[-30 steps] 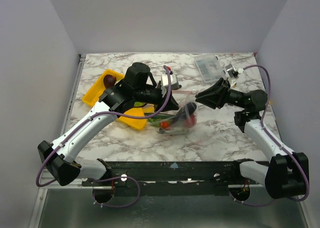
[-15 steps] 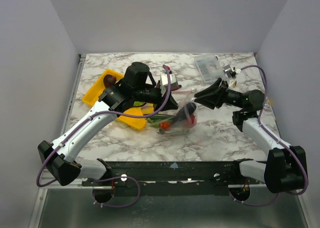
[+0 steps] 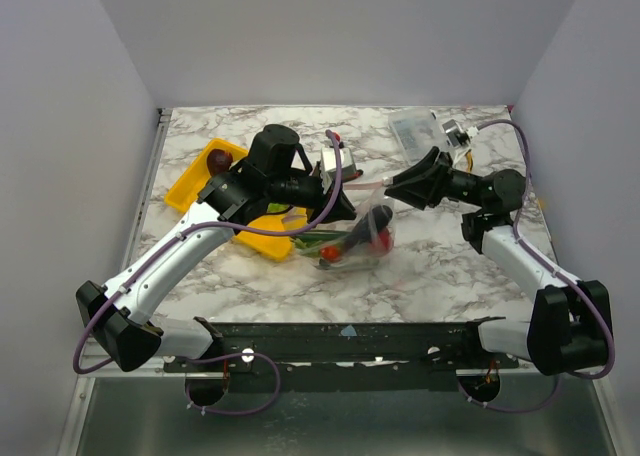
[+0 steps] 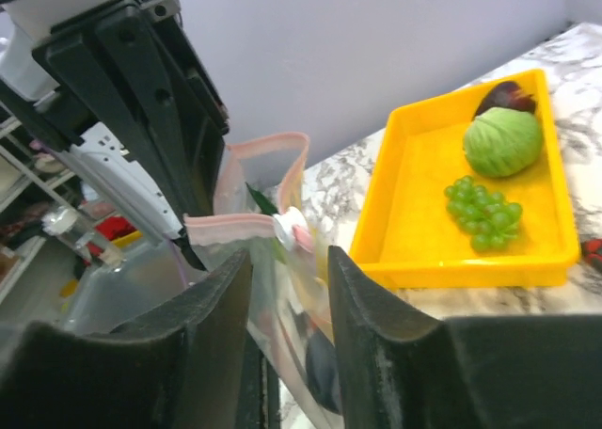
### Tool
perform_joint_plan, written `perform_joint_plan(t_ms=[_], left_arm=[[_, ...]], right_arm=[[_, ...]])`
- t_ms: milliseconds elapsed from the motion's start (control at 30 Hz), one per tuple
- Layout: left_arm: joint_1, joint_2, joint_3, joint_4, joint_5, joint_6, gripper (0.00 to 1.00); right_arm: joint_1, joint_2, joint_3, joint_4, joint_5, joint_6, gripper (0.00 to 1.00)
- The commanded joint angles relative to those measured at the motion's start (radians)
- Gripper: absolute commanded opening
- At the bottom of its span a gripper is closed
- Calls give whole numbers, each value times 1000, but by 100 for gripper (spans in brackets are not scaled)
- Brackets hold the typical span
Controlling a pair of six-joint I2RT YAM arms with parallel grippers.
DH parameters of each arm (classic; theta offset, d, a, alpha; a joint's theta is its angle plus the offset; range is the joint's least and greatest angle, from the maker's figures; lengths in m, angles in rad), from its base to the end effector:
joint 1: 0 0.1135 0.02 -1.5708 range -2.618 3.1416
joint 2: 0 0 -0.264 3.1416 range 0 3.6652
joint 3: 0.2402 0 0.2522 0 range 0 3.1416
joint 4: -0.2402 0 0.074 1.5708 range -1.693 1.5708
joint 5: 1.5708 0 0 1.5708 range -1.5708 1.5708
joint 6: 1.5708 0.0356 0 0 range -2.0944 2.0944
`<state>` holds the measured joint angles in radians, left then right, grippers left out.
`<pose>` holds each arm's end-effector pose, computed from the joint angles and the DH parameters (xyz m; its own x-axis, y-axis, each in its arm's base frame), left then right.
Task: Place the food in the zip-top bag and seal the zipper
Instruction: Adjust the zipper food storage bag at the center of the board.
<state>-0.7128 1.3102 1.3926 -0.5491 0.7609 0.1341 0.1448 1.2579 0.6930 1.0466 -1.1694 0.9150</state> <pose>0.1960 -0.2019 0.4036 -0.2117 0.3110 -0.9265 0.9766 0.1045 -0.1881 0.2483 0.0693 0.3250 -0.4049 0.2539 -0.8784 -0.8900 0.1110 0.4423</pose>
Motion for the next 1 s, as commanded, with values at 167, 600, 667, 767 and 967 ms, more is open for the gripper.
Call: perform_joint_plan(t_ms=[167, 600, 667, 767, 967], left_arm=[[6, -15, -16, 8, 23, 11, 0], [10, -32, -31, 12, 9, 11, 0], [13, -34, -30, 15, 12, 7, 0], [16, -37, -29, 17, 12, 7, 0], [20, -41, -29, 19, 9, 3, 0]], right_arm=[[29, -2, 6, 65, -42, 18, 14], [28, -17, -17, 22, -38, -20, 27], [28, -18, -22, 15, -39, -30, 28], [30, -12, -23, 30, -39, -15, 23], [29, 27, -32, 171, -47, 89, 1]])
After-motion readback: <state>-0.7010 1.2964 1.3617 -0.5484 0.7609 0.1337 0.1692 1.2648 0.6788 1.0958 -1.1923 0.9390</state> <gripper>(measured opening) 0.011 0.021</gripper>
